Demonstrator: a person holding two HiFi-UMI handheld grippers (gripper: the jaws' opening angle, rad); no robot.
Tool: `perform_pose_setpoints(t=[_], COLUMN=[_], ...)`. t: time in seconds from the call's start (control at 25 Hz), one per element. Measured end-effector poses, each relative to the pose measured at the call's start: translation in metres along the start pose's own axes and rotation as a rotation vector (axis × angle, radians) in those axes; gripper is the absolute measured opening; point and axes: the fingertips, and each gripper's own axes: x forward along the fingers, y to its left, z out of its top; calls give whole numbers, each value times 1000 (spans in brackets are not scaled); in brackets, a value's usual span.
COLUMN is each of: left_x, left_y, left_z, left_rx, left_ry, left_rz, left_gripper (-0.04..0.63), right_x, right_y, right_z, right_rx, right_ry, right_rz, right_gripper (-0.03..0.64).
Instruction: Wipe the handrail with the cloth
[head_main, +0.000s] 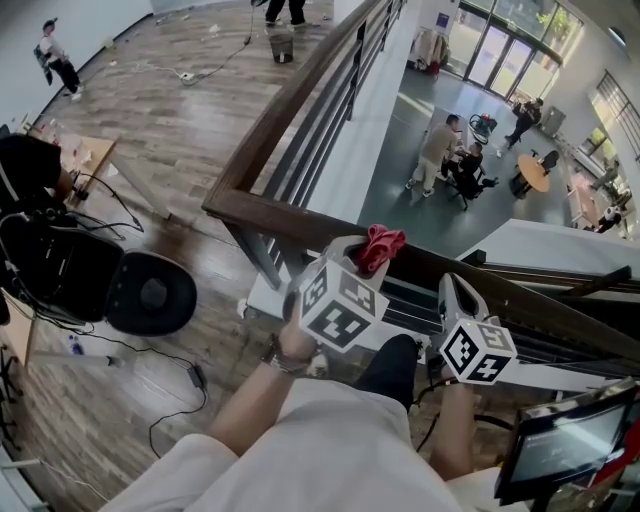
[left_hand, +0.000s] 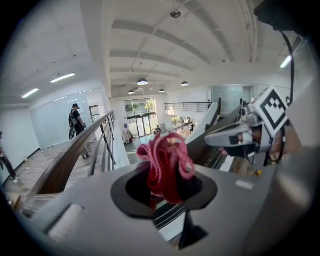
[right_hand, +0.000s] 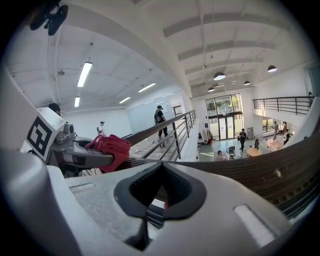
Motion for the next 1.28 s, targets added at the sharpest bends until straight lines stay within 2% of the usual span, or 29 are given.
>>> perform_pose_setpoints(t=[0.44,0.64,0.8,0.96,1.28], left_x=[-9,-19,-28,-30,-34], left_y=[26,46,61,62,68], left_z=[-1,-9,-9,-11,-18], left_rx=[-94,-152,-168,-218,-216], left_ry=[-20,-28,-28,-47,-62], left_rz=[21,46,78,64,88], left_gripper=[121,121,121,121,121], right_x=[5,7,8,6,6], right_y=[3,5,2,-1,0], right_z=[3,2,3,2,2], right_rx=[10,12,13,21,24], right_ry=[-2,0,-2,-10,-22], right_rz=[4,4,7,7,8], right_gripper=[2,3,3,3,3])
